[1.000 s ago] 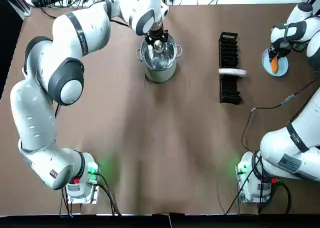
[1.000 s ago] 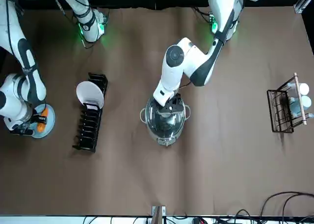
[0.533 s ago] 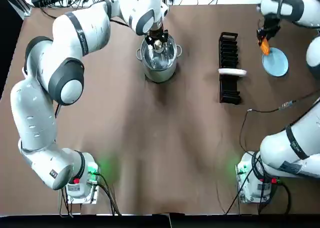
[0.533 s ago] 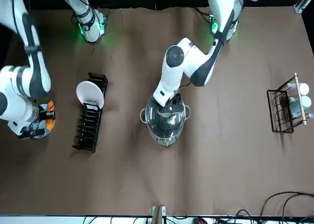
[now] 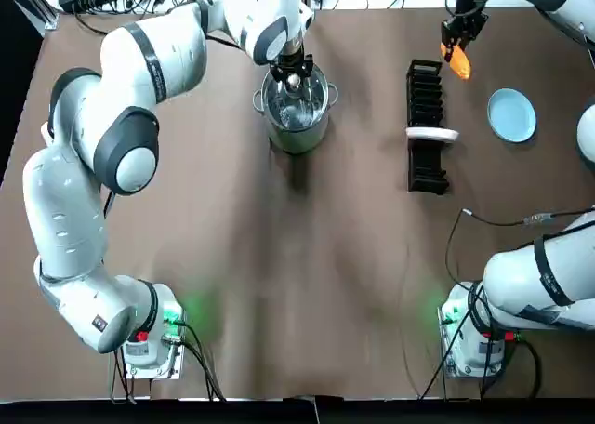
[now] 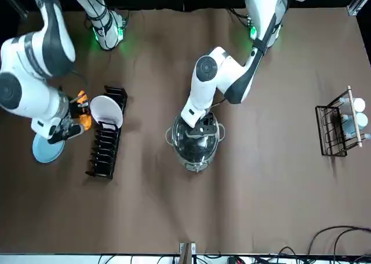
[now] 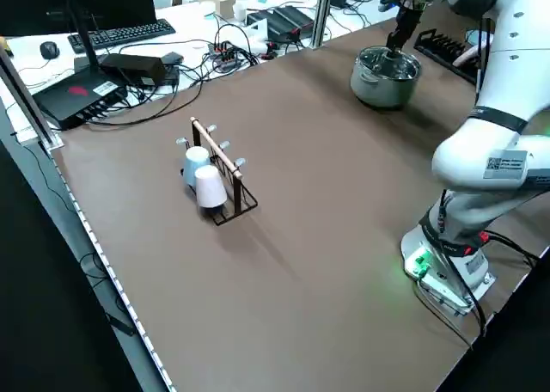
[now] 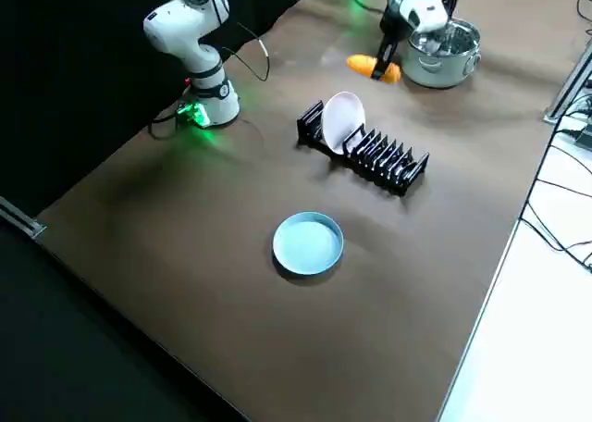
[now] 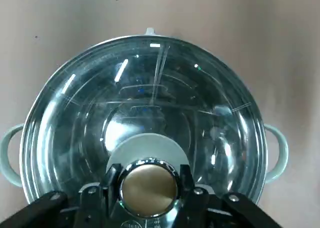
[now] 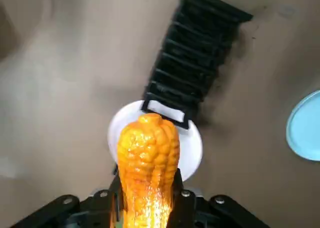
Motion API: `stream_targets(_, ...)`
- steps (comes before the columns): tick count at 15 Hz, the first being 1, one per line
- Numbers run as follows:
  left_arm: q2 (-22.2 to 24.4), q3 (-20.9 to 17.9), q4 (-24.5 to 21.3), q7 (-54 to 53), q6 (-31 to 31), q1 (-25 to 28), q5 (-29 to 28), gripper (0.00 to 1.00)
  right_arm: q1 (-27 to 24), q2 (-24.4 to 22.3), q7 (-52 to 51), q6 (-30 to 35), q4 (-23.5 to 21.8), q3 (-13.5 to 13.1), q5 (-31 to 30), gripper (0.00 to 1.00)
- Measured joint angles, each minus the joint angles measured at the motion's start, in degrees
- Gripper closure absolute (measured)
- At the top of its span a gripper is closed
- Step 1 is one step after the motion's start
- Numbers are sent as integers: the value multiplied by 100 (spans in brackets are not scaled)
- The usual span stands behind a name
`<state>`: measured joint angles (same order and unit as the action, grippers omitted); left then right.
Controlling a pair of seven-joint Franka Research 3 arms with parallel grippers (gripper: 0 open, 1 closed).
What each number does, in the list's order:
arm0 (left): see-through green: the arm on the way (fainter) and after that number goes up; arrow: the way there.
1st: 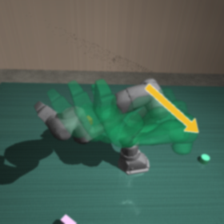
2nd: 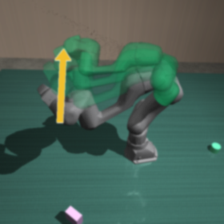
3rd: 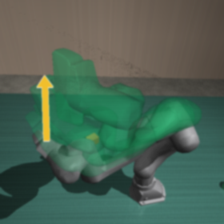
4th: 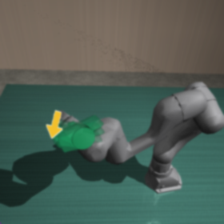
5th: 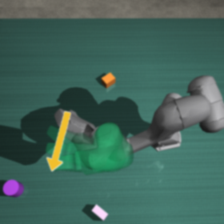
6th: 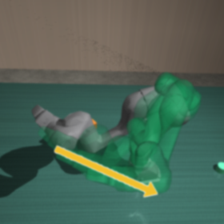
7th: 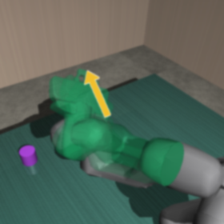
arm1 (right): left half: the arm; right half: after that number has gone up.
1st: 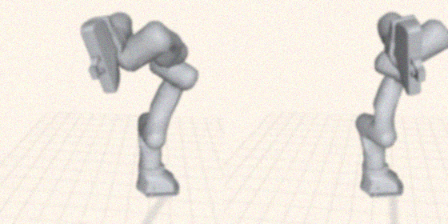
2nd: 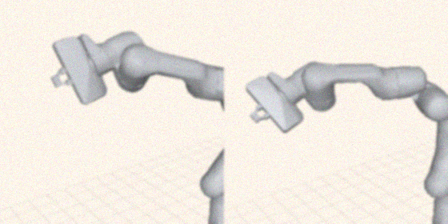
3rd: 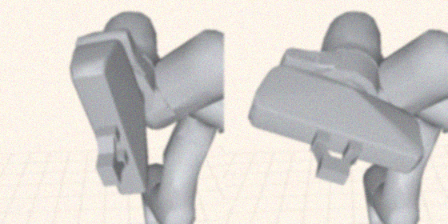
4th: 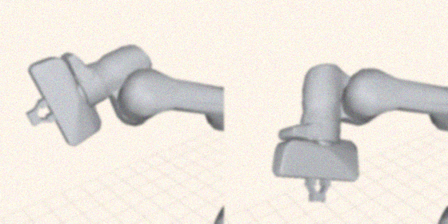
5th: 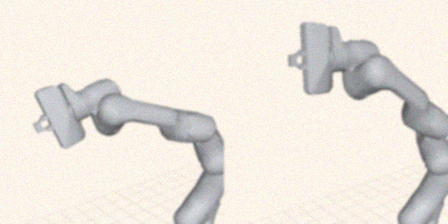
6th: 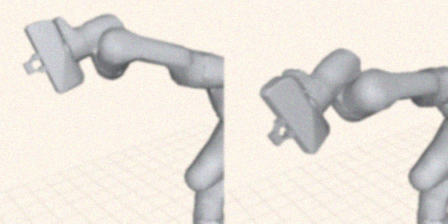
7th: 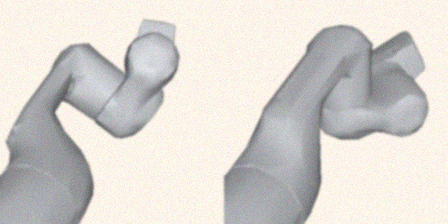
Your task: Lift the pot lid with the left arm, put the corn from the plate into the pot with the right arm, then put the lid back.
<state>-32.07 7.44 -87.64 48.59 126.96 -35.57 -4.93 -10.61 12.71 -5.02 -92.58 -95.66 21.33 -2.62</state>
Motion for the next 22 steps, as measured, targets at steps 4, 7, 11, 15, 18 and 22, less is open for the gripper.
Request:
stream_targets(4,-4,-20,8,76,-4,-29,-19,49,214,-26,676,154,212,277,47,62)
stream_targets(7,-4,-23,10,78,-6,-30,-19,49,424,-25,1028,148,222,289,136,62)
stream_targets(11,100,-29,77,122,-30,18,-18,49,599,-22,1276,128,233,290,219,62)
stream_targets(15,1038,114,198,-400,-959,919,-2,49,784,24,1492,12,382,288,220,62)
stream_targets(18,1410,227,174,-1425,-1773,1598,86,49,1140,233,2094,-395,545,290,224,62)
stream_targets(22,1468,311,-64,-2616,-2078,2327,261,49,1990,816,3272,-1086,859,275,143,62)
